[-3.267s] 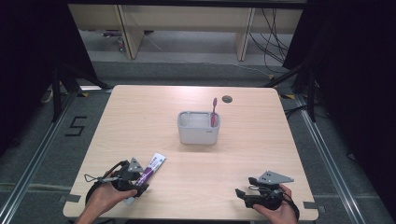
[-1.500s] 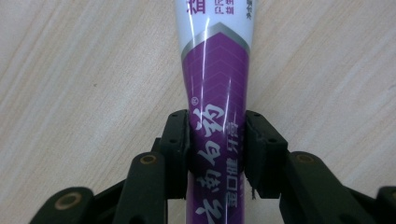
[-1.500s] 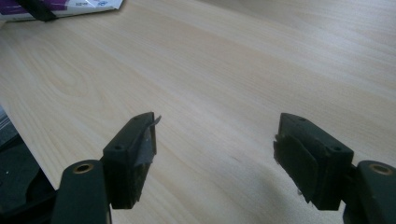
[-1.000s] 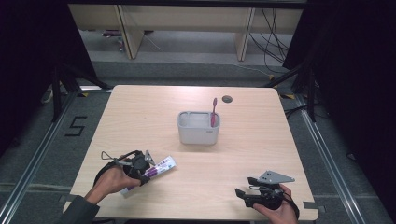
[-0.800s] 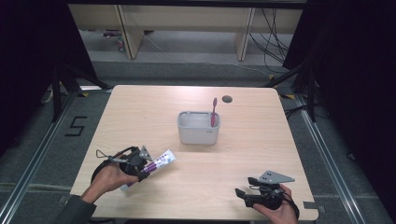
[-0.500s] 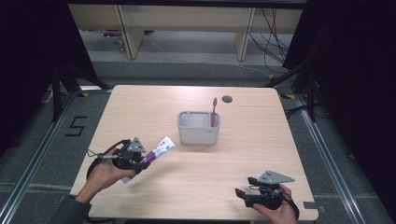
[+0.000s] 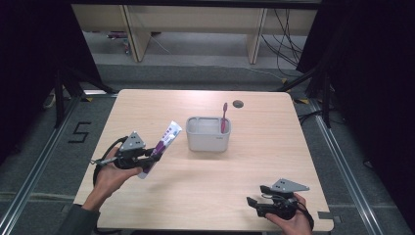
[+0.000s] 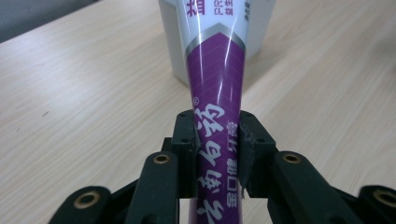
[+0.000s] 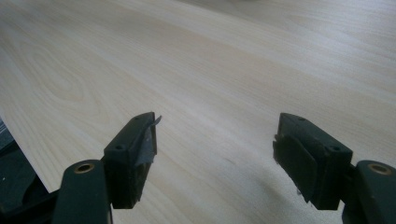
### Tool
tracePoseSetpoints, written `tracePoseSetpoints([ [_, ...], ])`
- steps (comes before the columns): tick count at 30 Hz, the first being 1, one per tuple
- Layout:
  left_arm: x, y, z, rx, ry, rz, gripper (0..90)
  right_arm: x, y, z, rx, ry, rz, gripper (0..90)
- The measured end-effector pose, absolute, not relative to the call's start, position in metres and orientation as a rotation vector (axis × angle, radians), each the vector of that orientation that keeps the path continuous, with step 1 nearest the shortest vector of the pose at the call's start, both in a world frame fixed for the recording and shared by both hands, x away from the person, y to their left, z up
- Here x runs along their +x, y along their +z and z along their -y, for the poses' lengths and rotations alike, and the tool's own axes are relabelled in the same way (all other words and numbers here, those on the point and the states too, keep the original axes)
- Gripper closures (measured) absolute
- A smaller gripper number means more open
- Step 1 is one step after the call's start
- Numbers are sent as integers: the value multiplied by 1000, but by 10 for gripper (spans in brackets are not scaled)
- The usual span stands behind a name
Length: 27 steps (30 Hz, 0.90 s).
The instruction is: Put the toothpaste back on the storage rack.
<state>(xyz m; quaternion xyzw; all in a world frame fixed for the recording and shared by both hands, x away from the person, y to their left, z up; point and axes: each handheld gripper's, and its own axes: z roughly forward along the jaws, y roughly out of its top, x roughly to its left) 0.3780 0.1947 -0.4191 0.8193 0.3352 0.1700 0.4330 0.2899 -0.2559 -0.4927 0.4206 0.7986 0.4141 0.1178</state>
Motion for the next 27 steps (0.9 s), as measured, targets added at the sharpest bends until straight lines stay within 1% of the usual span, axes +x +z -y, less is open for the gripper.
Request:
tracePoseSetpoints([
  [1, 378, -419, -193, 2002, 432, -841, 708, 289, -493, 255, 1256, 1228, -2340, 305],
  [3, 380, -415, -191, 1989, 417, -833, 707, 290, -493, 256, 1226, 1208, -2347, 305],
  [4, 380, -413, -191, 1988, 443, -835, 708, 290, -493, 256, 1219, 1209, -2346, 305],
  [6, 383, -411, -188, 1955, 430, -835, 708, 290, -493, 256, 1239, 1210, -2344, 305],
  [13, 388, -406, -175, 1875, 480, -812, 709, 290, -493, 256, 1236, 1225, -2343, 305],
  [15, 390, -406, -172, 1849, 474, -811, 708, 290, -492, 256, 1232, 1203, -2340, 305],
  [16, 393, -406, -170, 1841, 466, -815, 708, 289, -492, 255, 1265, 1220, -2346, 305],
  [17, 394, -406, -169, 1836, 467, -817, 708, 290, -493, 257, 1227, 1210, -2343, 305],
  [27, 401, -399, -149, 1784, 467, -782, 708, 291, -493, 257, 1227, 1213, -2345, 305],
])
